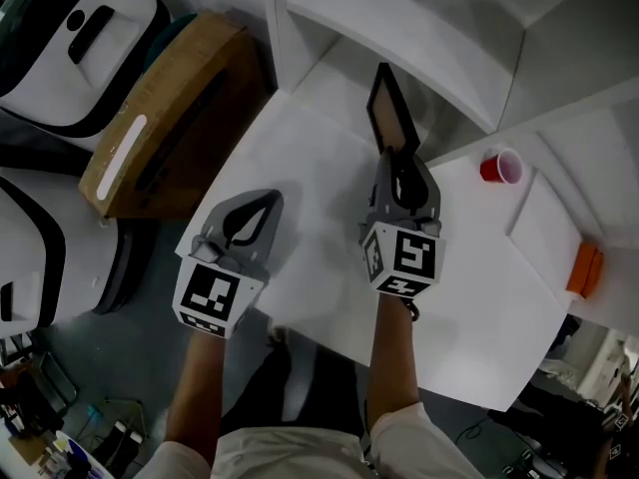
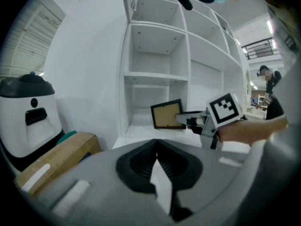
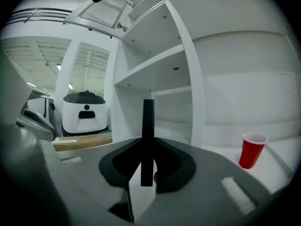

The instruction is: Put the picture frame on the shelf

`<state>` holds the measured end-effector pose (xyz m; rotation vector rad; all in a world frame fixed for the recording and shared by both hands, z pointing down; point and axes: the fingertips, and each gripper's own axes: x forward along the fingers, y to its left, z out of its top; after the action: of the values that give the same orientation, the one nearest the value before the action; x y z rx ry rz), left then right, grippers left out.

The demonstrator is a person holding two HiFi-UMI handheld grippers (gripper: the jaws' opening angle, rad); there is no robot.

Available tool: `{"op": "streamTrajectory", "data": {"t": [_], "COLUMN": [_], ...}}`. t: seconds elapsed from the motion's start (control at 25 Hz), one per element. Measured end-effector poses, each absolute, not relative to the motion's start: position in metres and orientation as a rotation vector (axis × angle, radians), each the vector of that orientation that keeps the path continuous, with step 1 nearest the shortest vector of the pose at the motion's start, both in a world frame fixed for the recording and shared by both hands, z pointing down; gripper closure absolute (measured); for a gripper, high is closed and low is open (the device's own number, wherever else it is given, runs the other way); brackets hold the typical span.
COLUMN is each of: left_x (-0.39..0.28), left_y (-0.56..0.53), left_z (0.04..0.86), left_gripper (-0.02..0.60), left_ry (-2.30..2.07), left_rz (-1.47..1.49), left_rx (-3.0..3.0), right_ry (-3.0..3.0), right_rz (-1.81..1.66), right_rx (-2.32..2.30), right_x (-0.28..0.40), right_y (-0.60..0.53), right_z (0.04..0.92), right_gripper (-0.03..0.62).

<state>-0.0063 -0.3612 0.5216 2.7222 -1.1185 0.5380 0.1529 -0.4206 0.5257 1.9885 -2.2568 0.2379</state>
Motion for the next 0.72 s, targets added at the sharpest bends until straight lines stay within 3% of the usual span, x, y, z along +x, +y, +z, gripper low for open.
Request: {"op": "streamTrajectory", "data": {"t": [0.72], "left_x": [-0.006], "left_y": [-0.367], "left_z": [0.548], "left_gripper": [0.578], "left_ry": [-1.134], "left_rz": [0.586], "left_rx": [2.693], "right_ry": [-2.172], "right_rz": [0.288], "right_rx": [1.910], "right_x": [0.151], "right_y": [-0.433], "right_z": [0.568], "right_gripper": [0.520]}}
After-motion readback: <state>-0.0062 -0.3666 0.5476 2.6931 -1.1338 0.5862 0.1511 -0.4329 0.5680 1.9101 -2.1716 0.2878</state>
